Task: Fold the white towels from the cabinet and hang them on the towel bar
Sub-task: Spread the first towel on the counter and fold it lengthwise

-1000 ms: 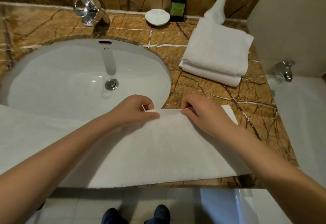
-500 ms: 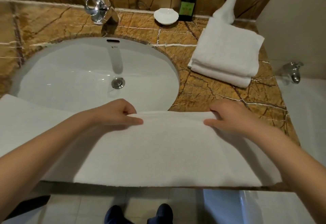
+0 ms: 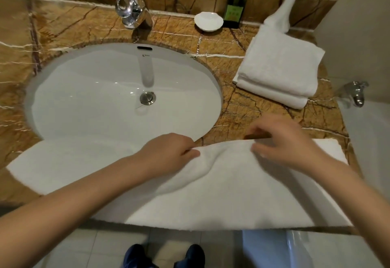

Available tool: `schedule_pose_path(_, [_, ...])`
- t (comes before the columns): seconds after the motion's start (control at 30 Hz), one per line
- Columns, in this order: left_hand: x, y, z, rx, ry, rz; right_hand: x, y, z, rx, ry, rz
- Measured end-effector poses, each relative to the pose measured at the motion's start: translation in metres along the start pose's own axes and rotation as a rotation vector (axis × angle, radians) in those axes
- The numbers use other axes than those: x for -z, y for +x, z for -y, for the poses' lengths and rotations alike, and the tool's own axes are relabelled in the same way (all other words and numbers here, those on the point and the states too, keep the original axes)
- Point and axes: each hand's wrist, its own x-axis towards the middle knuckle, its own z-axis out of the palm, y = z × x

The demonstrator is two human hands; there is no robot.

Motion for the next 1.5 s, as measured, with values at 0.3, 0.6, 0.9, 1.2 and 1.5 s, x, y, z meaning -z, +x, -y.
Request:
schedule_pose_path(0.3, [0.027, -0.014, 0.065, 0.086, -0.119, 0.132, -0.038, 0.005, 0.017, 0.060, 0.096, 0.021])
schedule_pose_path(0.6, [0.054, -0.040, 0.113, 0.081, -0.236, 0.184, -0.034, 0.004, 0.011, 0.051, 0.051, 0.084])
schedule_pose_path(0.9, [0.069, -0.075, 0.136, 0.206, 0.262, 0.266, -0.016, 0.012, 0.009, -0.018, -0.030, 0.170])
schedule_pose_path(1.2, [0.011, -0.131, 0.109, 0.145, 0.186, -0.422, -0.033, 0.002, 0.024, -0.060, -0.001, 0.012])
schedule_pose_path(1.5, [-0.035, -0.185, 0.113, 0.359, 0.166, -0.308, -0.032, 0.007, 0.033, -0.019, 0.032, 0.030])
